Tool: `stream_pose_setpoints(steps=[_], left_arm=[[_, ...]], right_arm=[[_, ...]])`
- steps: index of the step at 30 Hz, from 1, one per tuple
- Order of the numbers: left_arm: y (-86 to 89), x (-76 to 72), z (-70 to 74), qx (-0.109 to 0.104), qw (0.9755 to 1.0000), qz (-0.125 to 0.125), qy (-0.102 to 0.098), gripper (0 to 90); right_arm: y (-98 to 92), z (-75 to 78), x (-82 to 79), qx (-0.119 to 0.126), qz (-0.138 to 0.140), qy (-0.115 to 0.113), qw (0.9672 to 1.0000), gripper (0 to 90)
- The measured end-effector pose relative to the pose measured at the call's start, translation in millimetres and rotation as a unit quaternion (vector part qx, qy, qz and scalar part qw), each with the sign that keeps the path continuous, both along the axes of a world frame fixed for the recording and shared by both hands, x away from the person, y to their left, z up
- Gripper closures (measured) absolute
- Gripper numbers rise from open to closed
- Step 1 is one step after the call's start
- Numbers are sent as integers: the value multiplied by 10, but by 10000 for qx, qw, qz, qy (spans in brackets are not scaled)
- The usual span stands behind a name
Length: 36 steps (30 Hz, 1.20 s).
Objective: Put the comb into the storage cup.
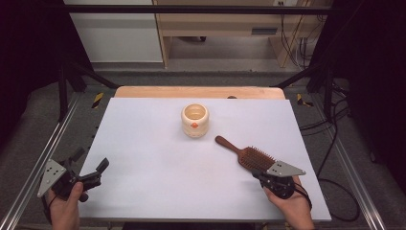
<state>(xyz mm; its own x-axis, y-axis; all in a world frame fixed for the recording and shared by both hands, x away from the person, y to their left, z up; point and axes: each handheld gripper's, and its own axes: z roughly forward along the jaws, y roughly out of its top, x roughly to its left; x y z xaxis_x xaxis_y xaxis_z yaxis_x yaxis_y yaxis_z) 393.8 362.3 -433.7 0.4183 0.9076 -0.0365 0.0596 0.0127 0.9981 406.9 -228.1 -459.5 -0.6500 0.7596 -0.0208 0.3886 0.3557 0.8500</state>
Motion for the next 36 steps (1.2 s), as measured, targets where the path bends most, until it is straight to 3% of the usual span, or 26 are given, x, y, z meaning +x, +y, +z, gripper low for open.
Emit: stream_pose_setpoints(steps=[19, 23, 36], left_arm=[[-2, -1, -1, 26, 10000, -2, 13, 25], [0, -2, -1, 29, 10000, 3, 14, 25], [-6, -4, -2, 47, 10000, 11, 21, 25]], right_arm=[[4, -45, 4, -133, -2, 133, 9998, 900], [3, -76, -1, -297, 17, 217, 9993, 900], [-76, -136, -47, -505, -146, 454, 9976, 900]])
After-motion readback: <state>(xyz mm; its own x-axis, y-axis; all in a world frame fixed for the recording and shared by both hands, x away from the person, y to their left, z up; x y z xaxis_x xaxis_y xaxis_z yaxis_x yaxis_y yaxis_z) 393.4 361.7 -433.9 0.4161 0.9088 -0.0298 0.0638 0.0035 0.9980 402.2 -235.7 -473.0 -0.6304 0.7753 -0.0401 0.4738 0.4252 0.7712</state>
